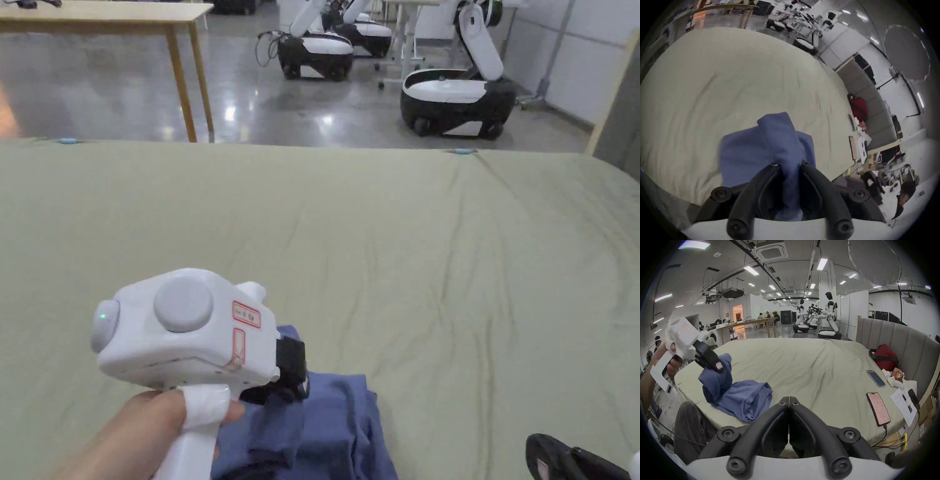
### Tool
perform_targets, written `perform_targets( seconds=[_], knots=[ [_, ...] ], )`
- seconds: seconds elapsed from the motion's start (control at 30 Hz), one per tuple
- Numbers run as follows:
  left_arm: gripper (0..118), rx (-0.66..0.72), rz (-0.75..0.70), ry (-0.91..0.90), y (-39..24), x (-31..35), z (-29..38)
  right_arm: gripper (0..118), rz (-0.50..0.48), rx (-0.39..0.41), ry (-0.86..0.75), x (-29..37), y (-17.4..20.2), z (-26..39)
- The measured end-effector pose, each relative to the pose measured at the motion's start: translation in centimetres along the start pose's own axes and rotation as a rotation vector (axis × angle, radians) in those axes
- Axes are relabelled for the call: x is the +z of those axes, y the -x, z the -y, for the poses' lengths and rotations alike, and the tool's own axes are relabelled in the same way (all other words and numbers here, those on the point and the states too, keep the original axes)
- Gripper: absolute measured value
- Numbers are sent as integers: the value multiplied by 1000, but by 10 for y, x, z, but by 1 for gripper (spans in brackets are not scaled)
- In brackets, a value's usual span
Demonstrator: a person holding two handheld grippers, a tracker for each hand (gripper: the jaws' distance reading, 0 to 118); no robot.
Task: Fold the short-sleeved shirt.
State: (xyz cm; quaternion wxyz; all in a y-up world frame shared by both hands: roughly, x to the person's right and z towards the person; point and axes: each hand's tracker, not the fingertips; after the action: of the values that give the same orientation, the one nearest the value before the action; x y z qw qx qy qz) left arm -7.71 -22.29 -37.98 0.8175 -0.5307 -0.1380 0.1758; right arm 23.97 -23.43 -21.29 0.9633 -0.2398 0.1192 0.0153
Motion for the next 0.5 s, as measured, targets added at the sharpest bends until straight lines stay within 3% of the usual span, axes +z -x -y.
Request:
perform_targets(
  seconds=[0.1,0.13,0.17,0.2,0.23,0.27,0.37,0.4,0.43,0.47,0.5],
  knots=[
    [16,-66,-14,1,-19,-33,7,1,22,-20,15,1,-9,6],
    [34,-74,23,33,-20,-43,8,1,30,-27,20,1,-12,8],
    [88,-64,45,50,-20,-43,9,1,35,-31,25,1,-15,9],
    [118,-30,81,18,-19,-39,9,1,39,-37,29,2,-18,11],
    [116,-27,103,28,-20,-34,4,1,43,-44,31,3,-20,12],
    [107,-15,115,28,-17,-27,3,1,45,-48,33,3,-22,12],
    [97,37,209,-104,2,10,5,1,48,-60,34,2,-26,14],
    [85,71,258,-140,9,21,6,1,50,-62,35,2,-21,11],
    [61,89,300,-160,18,27,7,1,49,-63,37,1,-21,11],
    [14,120,345,-168,26,28,8,1,47,-64,39,-1,-21,12],
    [2,128,384,-160,30,28,11,1,43,-64,41,-2,-19,12]
  ],
)
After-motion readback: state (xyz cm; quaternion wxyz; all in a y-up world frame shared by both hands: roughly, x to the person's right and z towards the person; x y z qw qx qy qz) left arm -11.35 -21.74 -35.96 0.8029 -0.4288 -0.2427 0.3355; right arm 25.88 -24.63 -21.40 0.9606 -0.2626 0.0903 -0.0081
